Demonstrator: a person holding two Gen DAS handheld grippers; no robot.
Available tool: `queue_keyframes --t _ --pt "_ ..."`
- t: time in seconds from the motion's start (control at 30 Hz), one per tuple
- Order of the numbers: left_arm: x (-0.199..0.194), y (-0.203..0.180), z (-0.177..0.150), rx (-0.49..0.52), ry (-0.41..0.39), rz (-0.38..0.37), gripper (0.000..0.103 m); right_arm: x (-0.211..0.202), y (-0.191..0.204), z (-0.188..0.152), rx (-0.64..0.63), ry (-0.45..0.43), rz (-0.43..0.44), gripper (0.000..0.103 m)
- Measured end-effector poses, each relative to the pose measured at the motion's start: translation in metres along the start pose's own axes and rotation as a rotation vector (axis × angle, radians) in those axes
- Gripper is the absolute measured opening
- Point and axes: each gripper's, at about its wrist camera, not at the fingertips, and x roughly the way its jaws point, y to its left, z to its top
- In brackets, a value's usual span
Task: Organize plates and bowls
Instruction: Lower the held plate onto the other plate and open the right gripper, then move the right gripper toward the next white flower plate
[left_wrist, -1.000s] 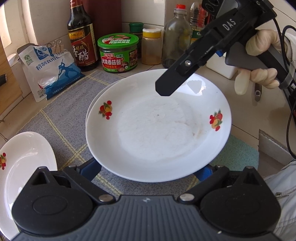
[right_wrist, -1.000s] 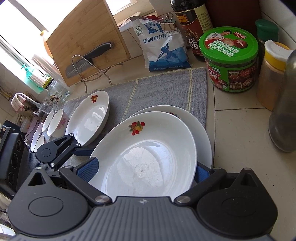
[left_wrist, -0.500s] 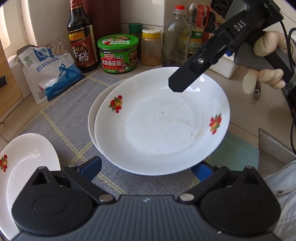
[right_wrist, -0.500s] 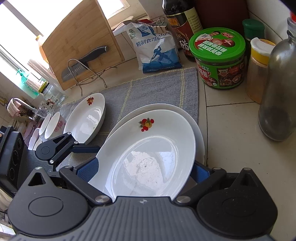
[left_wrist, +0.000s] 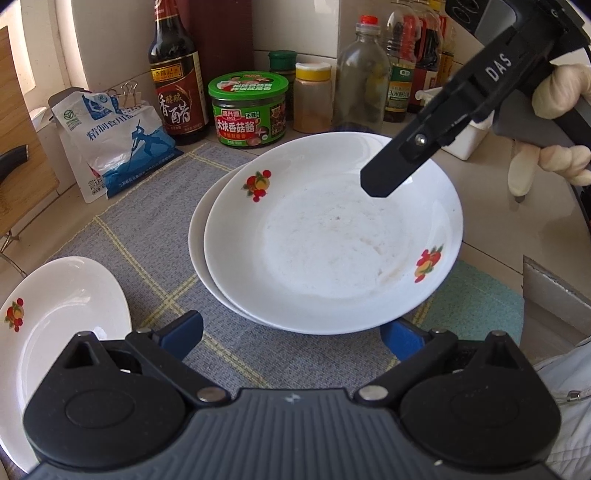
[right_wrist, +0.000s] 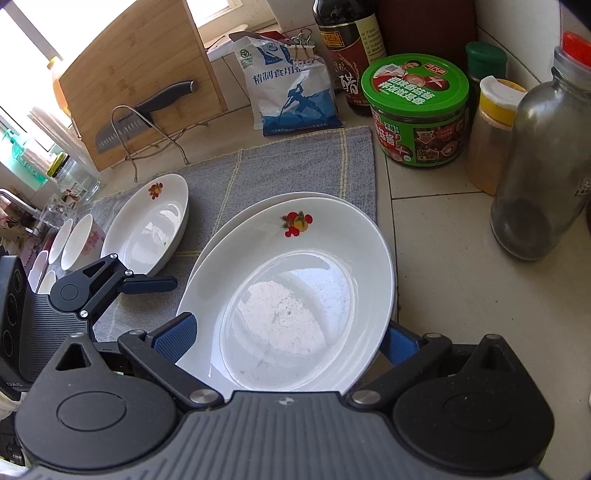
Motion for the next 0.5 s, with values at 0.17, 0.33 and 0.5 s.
queue_keyframes --t 0.17,0.33,0.5 --pt "-0.002 -0.001 -0.001 -0.016 -0.014 0.006 0.101 0.003 0.002 -0.006 0.017 0.009 -0.039 0.103" --pt "-0.001 -0.001 -0.005 -0.040 -0.022 0.011 0.101 0.003 0.003 -0.013 0.029 0.001 -0.081 0.103" --pt "-0.008 0.000 -0.011 -0.052 -0.038 0.026 0.101 -0.003 0.012 -0.016 -0.005 -0.035 -0.103 0.103"
